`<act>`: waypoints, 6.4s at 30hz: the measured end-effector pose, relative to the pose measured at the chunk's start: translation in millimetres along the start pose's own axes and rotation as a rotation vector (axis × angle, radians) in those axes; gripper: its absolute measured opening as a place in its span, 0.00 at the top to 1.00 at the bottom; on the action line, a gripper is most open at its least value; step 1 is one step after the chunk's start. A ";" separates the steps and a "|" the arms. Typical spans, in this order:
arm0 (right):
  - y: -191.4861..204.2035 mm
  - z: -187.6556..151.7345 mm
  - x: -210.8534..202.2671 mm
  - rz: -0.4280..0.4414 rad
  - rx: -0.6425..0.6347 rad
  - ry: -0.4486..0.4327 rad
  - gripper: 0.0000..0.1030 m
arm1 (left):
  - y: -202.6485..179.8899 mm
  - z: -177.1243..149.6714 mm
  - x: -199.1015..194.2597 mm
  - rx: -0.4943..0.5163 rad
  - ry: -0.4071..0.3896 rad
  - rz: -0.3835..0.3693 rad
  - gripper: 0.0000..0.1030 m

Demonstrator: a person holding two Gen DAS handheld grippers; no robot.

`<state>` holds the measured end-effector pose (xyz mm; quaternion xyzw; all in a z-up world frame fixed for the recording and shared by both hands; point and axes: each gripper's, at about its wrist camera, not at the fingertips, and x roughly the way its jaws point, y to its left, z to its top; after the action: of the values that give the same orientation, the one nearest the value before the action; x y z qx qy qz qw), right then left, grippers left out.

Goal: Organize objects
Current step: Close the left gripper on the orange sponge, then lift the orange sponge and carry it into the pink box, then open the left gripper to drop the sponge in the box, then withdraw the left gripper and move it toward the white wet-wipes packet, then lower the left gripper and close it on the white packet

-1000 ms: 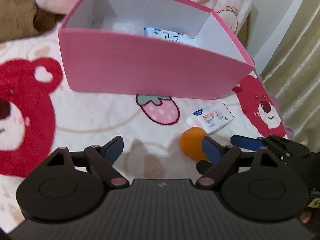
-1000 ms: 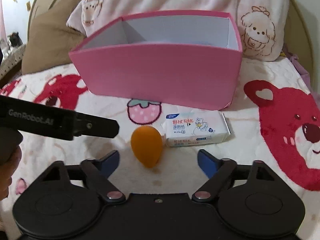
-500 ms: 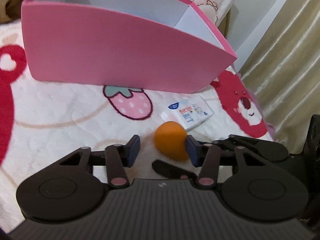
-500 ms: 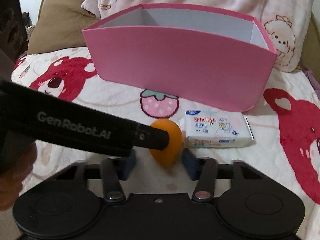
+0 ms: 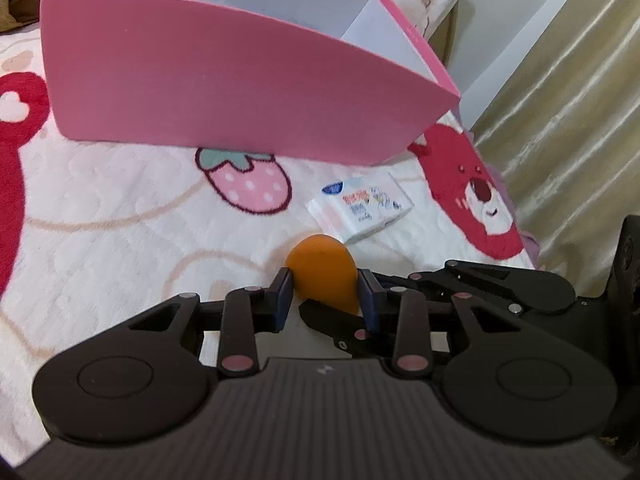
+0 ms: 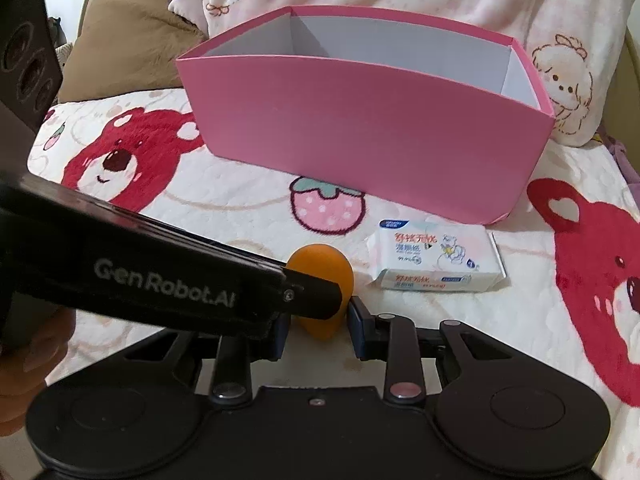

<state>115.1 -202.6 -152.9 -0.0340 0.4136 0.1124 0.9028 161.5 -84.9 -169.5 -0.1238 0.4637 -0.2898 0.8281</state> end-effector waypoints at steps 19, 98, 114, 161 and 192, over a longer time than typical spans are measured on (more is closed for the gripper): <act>19.3 15.5 -75.6 0.042 0.140 -0.043 0.63 | -42.1 10.5 -81.1 0.035 0.013 0.018 0.71; -95.9 149.2 -167.4 0.005 0.042 -0.077 0.44 | -110.1 156.2 -134.3 0.117 0.003 0.134 0.44; -69.8 77.4 -165.2 0.163 -0.035 -0.067 0.14 | -57.0 51.5 -128.6 0.078 0.026 0.125 0.34; -86.1 22.7 21.5 0.012 -0.070 0.024 0.12 | -15.5 34.4 59.6 -0.034 -0.030 0.015 0.65; -61.8 13.3 15.6 0.099 -0.069 0.018 0.31 | 11.2 21.1 17.0 -0.092 0.004 0.075 0.77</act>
<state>149.0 -257.9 -157.9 -0.0455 0.4186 0.1709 0.8908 190.1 -87.4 -175.3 -0.1437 0.4824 -0.2374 0.8308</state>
